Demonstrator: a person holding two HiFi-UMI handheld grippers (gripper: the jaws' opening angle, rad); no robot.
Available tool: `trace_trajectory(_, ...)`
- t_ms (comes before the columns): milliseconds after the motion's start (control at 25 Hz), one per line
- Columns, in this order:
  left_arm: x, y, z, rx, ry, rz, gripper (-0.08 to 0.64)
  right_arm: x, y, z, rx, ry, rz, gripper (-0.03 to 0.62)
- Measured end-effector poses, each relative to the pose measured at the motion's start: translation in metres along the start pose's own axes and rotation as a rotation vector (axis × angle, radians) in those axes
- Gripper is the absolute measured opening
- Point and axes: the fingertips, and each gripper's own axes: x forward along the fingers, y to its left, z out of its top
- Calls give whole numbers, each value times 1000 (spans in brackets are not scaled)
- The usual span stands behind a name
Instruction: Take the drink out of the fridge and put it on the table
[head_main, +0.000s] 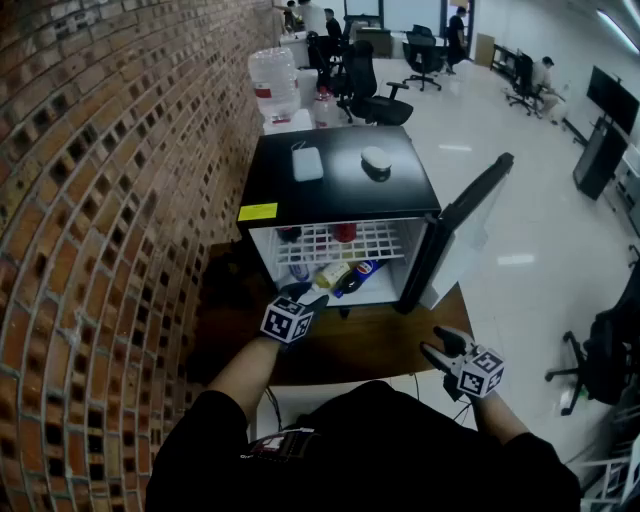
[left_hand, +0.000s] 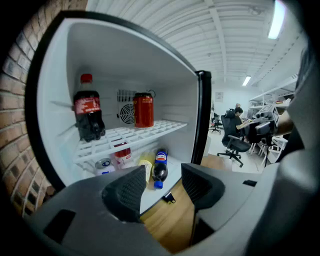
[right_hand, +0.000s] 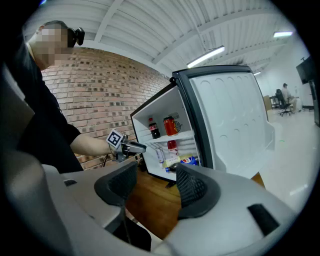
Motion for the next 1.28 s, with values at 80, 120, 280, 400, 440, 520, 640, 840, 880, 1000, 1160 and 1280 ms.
trace_trajectory(80, 26, 9, -3, -7, 41, 10, 227, -4, -3, -3, 1, 8, -7, 270)
trace_trajectory(120, 39, 14, -5, -1, 65, 19, 227, -6, -5, -4, 2, 12, -12, 270)
trace_trajectory(280, 83, 36, -12, 61, 166, 75, 236, -19, -12, -11, 13, 28, -41, 270)
trace_trajectory(400, 108, 59, -24, 129, 262, 136, 236, -32, -16, -17, 26, 33, -70, 270)
trace_trajectory(440, 114, 67, -29, 161, 299, 154, 236, -36, -18, -19, 30, 34, -80, 270)
trace_trajectory(520, 123, 76, -43, 195, 372, 160, 236, -45, -21, -22, 38, 33, -101, 270)
trace_trajectory(640, 136, 79, -55, 221, 433, 133, 236, -61, -26, -25, 51, 34, -134, 270)
trace_trajectory(840, 150, 86, -63, 273, 463, 140, 239, -81, -32, -33, 69, 45, -180, 270)
trace_trajectory(880, 152, 88, -64, 284, 452, 141, 239, -83, -33, -34, 72, 45, -185, 270)
trace_trajectory(1000, 161, 89, -62, 333, 399, 130, 239, -86, -33, -36, 80, 47, -195, 270)
trace_trajectory(1160, 163, 87, -83, 289, 456, 110, 294, -86, -33, -38, 86, 51, -197, 270)
trace_trajectory(1280, 164, 84, -93, 257, 478, 95, 316, -87, -31, -41, 87, 65, -193, 270)
